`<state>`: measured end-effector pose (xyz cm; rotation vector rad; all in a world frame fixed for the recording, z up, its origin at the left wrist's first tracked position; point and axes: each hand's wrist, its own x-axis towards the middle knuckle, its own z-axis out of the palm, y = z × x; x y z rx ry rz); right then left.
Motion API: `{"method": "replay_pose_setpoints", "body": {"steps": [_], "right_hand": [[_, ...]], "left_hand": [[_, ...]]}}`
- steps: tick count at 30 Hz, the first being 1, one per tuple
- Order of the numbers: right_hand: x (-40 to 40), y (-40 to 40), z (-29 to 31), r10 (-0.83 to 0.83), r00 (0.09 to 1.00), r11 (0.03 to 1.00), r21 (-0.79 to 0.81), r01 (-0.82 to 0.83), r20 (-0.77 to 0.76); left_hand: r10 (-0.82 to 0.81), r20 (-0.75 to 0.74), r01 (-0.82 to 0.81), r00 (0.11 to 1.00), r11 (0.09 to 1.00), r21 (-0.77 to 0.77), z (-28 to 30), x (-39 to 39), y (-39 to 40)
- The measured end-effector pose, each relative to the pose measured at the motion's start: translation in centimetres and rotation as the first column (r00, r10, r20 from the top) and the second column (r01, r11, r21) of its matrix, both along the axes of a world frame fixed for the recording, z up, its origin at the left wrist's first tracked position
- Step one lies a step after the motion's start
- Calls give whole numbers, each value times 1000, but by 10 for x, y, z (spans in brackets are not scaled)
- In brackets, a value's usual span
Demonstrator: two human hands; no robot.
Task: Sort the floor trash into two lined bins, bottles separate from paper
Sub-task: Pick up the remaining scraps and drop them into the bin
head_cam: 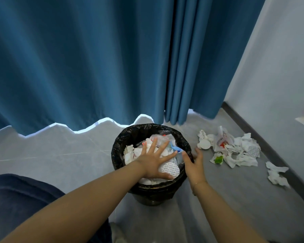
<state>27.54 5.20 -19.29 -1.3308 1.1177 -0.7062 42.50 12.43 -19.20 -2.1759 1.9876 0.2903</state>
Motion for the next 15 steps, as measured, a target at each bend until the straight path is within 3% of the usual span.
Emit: {"method": "replay_pose_setpoints", "body": {"steps": [2, 9, 15], "right_hand": [[1, 3, -3, -35, 996, 987, 160, 20, 88], [5, 6, -15, -83, 993, 995, 58, 79, 78], [9, 6, -13, -126, 991, 992, -7, 126, 50]], "left_hand": [[8, 15, -8, 1000, 999, 37, -10, 4, -6], [175, -30, -164, 984, 960, 226, -42, 10, -20], [192, 8, -184, 981, 927, 327, -59, 8, -27]]}}
